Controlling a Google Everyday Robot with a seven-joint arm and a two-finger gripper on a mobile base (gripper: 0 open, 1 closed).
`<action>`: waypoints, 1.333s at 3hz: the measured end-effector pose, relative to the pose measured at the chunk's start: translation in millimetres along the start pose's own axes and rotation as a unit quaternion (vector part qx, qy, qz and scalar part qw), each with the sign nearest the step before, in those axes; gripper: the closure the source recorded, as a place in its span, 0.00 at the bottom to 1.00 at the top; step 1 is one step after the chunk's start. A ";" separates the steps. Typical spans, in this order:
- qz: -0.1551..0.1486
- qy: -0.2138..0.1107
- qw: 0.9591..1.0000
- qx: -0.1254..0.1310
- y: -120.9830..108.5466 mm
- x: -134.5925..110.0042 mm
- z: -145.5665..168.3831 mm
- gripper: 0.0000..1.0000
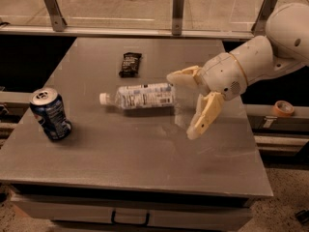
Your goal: Knock blue plastic bottle over
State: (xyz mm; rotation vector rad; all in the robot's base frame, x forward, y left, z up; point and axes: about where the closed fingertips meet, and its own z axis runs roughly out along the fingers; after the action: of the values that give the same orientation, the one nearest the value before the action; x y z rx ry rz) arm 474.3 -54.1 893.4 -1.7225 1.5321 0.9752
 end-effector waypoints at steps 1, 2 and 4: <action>-0.001 0.013 0.999 0.030 -12.7 1.8 -15.6 0.00; -0.030 0.050 0.994 0.093 -43.9 -6.1 -57.8 0.00; -0.132 0.172 0.938 0.270 -94.5 -69.8 -181.6 0.00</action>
Offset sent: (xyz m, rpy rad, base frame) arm 0.1092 -0.0924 0.0986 -0.1575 -0.3762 -0.2523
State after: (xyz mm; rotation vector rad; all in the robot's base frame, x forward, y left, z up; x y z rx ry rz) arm 586.0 -157.8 1046.9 -1.6754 1.5356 0.0901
